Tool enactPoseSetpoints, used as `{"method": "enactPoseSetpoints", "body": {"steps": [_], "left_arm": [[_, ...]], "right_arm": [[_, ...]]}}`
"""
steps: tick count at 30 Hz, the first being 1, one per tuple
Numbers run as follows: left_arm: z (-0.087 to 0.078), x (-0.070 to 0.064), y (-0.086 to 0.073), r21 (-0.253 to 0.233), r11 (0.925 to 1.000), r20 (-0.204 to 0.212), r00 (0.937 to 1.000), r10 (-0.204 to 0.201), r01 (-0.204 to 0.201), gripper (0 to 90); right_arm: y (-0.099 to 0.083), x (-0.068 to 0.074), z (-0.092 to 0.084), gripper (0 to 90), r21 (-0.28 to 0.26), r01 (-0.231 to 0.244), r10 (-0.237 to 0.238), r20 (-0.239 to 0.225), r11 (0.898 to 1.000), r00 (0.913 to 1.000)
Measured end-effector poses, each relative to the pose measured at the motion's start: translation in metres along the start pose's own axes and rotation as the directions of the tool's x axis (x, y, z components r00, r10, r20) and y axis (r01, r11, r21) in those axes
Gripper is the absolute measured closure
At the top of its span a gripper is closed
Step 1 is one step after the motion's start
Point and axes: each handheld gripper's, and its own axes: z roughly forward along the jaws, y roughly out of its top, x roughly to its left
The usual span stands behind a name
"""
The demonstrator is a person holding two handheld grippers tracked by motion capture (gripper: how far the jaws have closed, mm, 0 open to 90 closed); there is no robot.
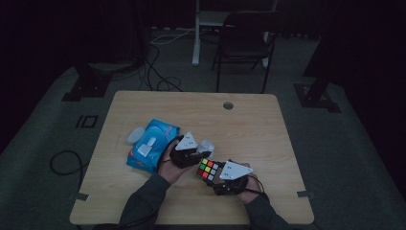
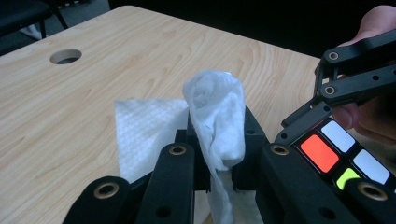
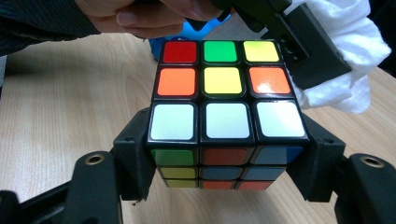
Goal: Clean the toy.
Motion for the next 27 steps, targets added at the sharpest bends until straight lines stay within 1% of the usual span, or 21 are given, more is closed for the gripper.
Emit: {"method": "enactPoseSetpoints", "body": {"steps": [3, 10, 15, 19, 24, 27], "left_arm": [[0.0, 0.001, -0.002, 0.004, 1.0, -0.002, 1.0, -0.006, 0.006, 81.7], [-0.002, 0.002, -0.005, 0.001, 0.9999, -0.001, 0.9999, -0.013, 0.013, 81.7], [-0.005, 0.003, -0.009, -0.011, 0.9995, 0.002, 0.9996, -0.028, 0.028, 81.7], [-0.009, 0.003, -0.008, -0.021, 0.9993, -0.002, 0.9996, -0.029, 0.029, 81.7], [-0.016, 0.001, -0.004, -0.038, 0.9991, -0.005, 0.9998, -0.018, 0.018, 81.7], [-0.016, 0.001, -0.005, -0.038, 0.9991, -0.003, 0.9998, -0.021, 0.021, 81.7]], "right_arm": [[0.0, 0.001, 0.0, 34.5, -0.001, 0.01, -0.01, -0.004, 1.0, 0.9999], [-0.001, -0.001, -0.003, 34.4, -0.009, 0.006, -0.006, -0.001, 1.0, 1.0], [-0.001, -0.001, -0.003, 34.4, -0.011, 0.007, -0.007, -0.002, 1.0, 1.0], [-0.001, -0.002, -0.003, 34.5, -0.014, 0.006, -0.006, 0.0, 1.0, 1.0], [-0.004, -0.003, -0.002, 34.4, -0.009, -0.004, 0.004, 0.007, 1.0, 1.0], [-0.004, -0.005, -0.003, 34.4, -0.013, -0.015, 0.015, 0.015, 1.0, 0.9998]]}}
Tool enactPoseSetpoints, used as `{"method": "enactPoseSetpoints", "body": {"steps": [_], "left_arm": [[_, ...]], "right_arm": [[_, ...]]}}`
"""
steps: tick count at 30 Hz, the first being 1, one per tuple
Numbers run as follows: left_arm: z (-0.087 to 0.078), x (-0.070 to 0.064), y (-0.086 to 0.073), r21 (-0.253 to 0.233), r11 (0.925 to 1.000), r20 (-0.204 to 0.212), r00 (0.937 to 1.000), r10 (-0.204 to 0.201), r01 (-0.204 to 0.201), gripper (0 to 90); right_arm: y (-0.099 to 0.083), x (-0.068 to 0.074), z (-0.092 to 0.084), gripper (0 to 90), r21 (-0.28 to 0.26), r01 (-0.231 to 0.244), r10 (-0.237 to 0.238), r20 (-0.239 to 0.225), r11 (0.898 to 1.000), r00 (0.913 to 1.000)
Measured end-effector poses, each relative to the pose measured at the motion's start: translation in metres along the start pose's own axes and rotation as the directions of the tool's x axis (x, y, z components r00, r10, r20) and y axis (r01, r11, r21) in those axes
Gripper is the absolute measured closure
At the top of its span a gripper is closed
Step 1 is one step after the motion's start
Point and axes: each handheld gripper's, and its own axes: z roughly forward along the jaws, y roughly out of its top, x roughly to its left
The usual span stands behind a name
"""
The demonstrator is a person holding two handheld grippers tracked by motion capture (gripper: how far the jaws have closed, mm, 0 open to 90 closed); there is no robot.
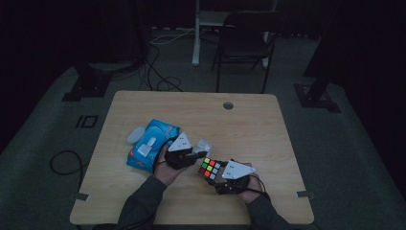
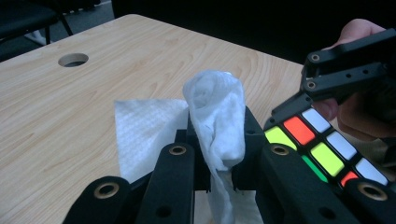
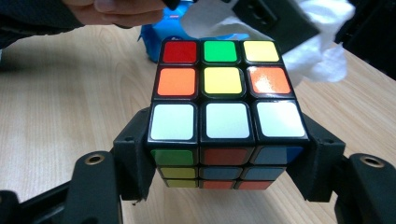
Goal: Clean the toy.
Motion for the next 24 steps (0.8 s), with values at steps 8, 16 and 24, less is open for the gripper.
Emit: {"method": "enactPoseSetpoints", "body": {"steps": [8, 16, 24], "left_arm": [[0.0049, 0.0022, -0.0074, 0.02, 0.9996, 0.014, 0.9997, -0.018, 0.018, 81.7], [0.0078, 0.0062, -0.0095, 0.022, 0.9993, 0.035, 0.9989, -0.03, 0.029, 81.7], [0.0097, 0.0101, -0.0054, 0.021, 0.9994, 0.069, 0.9972, -0.029, 0.028, 81.9]], "right_arm": [[0.0003, -0.0004, -0.0018, 34.4, -0.007, 0.001, -0.001, 0.001, 1.0, 1.0], [0.0031, 0.0003, -0.0048, 34.4, -0.026, 0.001, -0.001, 0.001, 1.0, 1.0], [0.0033, 0.002, -0.0041, 34.4, -0.033, 0.01, -0.011, -0.015, 0.999, 0.9998]]}}
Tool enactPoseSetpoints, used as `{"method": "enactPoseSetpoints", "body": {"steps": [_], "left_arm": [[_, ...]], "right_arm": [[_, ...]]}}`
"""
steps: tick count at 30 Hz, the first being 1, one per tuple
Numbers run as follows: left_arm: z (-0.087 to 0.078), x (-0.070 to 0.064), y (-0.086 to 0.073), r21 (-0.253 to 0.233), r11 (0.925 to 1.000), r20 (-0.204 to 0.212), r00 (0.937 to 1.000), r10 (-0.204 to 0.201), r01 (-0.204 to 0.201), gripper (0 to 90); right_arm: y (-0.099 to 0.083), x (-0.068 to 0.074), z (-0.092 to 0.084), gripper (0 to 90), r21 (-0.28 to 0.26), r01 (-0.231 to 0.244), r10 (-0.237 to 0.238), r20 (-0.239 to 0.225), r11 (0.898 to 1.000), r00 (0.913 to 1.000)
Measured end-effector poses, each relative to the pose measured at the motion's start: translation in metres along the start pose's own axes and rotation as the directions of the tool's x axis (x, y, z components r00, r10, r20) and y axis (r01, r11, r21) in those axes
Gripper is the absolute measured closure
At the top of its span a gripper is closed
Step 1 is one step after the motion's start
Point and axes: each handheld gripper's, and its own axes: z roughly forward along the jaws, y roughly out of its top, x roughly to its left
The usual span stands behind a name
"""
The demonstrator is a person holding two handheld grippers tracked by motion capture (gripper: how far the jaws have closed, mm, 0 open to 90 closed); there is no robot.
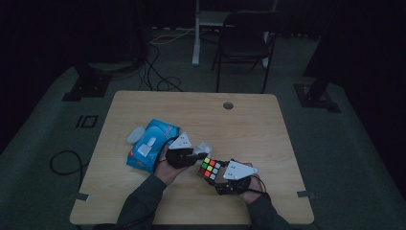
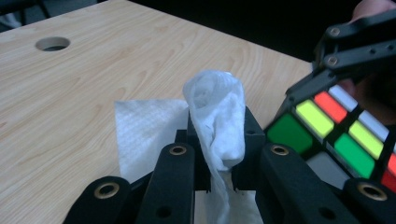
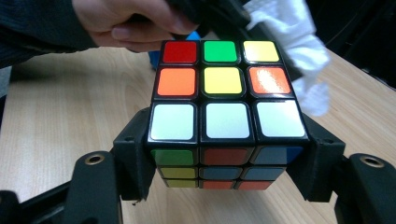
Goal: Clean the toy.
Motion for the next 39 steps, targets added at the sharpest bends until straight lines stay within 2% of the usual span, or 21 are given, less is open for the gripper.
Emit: {"method": "enactPoseSetpoints", "body": {"steps": [5, 11, 23, 31, 39], "left_arm": [[0.002, -0.001, 0.005, -0.003, 0.9999, 0.026, 0.9996, 0.014, -0.013, 81.9], [0.002, 0.001, 0.005, -0.009, 0.9999, 0.043, 0.999, 0.005, -0.005, 81.9], [-0.001, 0.003, -0.003, 0.01, 0.9999, 0.026, 0.9996, -0.007, 0.007, 81.9], [-0.005, -0.001, -0.002, -0.007, 1.0, 0.012, 0.9999, -0.002, 0.002, 81.9], [-0.014, -0.008, 0.007, -0.046, 0.9988, 0.012, 0.9998, 0.015, -0.015, 81.9]], "right_arm": [[0.0, 0.002, 0.001, 34.4, 0.0, 0.01, -0.01, -0.01, 1.0, 0.9999], [0.001, 0.002, -0.001, 34.4, -0.005, 0.019, -0.019, -0.008, 1.0, 0.9998], [-0.001, -0.003, -0.004, 34.4, -0.004, 0.004, -0.004, 0.008, 1.0, 1.0], [-0.005, -0.005, -0.001, 34.4, 0.015, -0.022, 0.021, 0.018, 1.0, 0.9996], [-0.009, -0.009, 0.002, 34.4, 0.037, -0.05, 0.049, 0.043, 0.998, 0.9979]]}}
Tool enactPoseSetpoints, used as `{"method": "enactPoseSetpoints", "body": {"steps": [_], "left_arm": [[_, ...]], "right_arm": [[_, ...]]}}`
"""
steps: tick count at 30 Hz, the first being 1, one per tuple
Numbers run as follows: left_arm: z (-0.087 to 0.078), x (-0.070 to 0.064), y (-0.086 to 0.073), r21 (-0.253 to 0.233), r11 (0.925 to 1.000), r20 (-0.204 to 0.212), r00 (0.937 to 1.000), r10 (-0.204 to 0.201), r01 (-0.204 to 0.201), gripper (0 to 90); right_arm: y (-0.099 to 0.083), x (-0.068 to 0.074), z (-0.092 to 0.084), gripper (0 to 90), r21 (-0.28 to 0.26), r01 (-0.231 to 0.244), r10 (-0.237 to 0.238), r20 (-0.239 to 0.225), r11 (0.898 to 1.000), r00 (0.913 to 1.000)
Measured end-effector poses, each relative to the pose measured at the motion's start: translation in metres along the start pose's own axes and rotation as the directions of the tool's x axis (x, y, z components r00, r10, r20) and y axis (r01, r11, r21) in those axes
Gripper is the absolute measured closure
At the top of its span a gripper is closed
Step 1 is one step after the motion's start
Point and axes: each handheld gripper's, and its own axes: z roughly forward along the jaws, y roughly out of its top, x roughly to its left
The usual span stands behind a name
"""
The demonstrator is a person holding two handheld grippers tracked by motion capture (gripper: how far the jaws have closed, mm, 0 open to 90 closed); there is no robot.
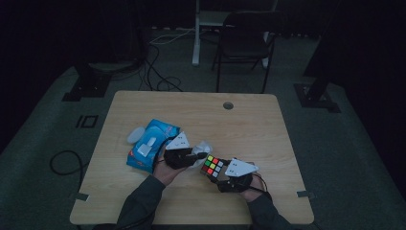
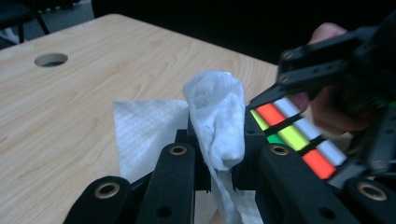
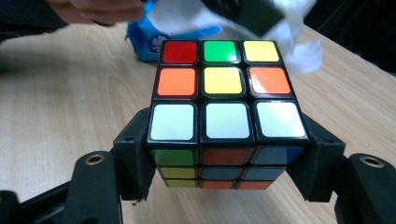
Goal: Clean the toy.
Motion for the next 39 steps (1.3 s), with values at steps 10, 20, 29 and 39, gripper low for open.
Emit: {"method": "enactPoseSetpoints", "body": {"steps": [10, 20, 29, 39], "left_arm": [[-0.001, -0.004, 0.003, -0.008, 0.9999, 0.008, 0.9999, 0.01, -0.01, 81.9], [0.004, -0.001, -0.004, 0.008, 0.9999, -0.011, 0.9999, -0.011, 0.011, 81.9], [0.014, 0.003, -0.02, 0.059, 0.9972, -0.021, 0.9988, -0.045, 0.046, 81.9], [0.019, 0.005, -0.031, 0.088, 0.9941, -0.027, 0.9977, -0.062, 0.064, 81.9]], "right_arm": [[-0.002, -0.003, -0.001, 34.4, -0.005, -0.016, 0.016, 0.024, 1.0, 0.9996], [0.0, -0.002, -0.002, 34.5, -0.012, -0.016, 0.016, 0.029, 1.0, 0.9995], [0.001, -0.004, -0.007, 34.4, -0.032, -0.022, 0.023, 0.037, 0.999, 0.999], [0.002, -0.005, -0.009, 34.4, -0.046, -0.024, 0.026, 0.039, 0.999, 0.9989]]}}
